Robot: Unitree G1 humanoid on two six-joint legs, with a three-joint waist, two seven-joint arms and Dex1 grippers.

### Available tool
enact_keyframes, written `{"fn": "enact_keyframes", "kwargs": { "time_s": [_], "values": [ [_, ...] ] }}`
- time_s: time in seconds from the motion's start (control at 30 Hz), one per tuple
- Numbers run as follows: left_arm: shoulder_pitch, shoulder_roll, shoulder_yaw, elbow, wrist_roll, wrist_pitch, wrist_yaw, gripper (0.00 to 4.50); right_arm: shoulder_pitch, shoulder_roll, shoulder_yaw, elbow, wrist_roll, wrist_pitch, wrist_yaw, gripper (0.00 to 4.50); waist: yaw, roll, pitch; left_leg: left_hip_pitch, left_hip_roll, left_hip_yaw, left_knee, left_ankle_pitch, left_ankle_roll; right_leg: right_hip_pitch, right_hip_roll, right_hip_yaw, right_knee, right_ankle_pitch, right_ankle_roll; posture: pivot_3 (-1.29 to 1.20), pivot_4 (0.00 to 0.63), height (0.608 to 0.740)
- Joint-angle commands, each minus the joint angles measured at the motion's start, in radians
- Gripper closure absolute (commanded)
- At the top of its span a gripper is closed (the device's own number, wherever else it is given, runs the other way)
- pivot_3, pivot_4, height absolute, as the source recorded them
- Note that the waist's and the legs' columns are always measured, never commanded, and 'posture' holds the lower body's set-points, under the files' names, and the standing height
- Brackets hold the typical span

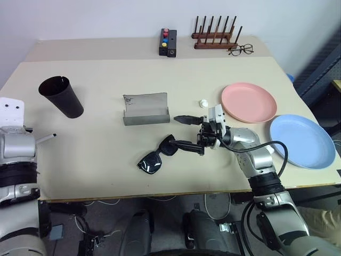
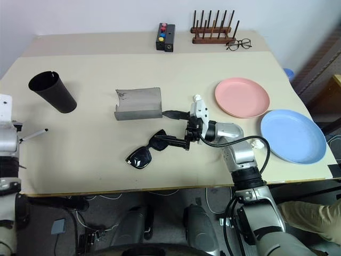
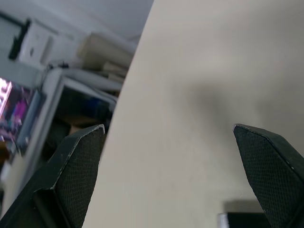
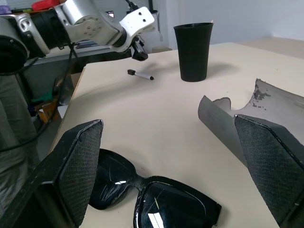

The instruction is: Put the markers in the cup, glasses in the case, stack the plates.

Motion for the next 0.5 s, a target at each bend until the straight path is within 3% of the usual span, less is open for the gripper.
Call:
{"fn": "enact_keyframes", "kwargs": {
  "time_s": [0.03, 0.5],
  "values": [
    [-0.038, -0.009, 0.016, 0.007, -0.013, 0.051, 0.01, 0.05, 0.0, -0.008, -0.022, -0.048, 0.026, -0.002, -0.005, 0.0, 0.0, 0.0, 0.0, 0.0, 0.0, 0.0, 0.0, 0.0, 0.0, 0.0, 0.0, 0.0, 0.0, 0.0, 0.0, 0.0, 0.15, 0.74],
    [0.152, -0.073, 0.118, -0.485, -0.089, 0.587, -0.109, 0.05, -0.01, -0.007, -0.023, -0.016, 0.021, -0.019, -0.005, 0.0, -0.002, 0.0, 0.0, 0.0, 0.0, 0.0, 0.0, 0.0, 0.0, 0.0, 0.0, 0.0, 0.0, 0.0, 0.0, 0.0, 0.15, 0.74]
  ]
}}
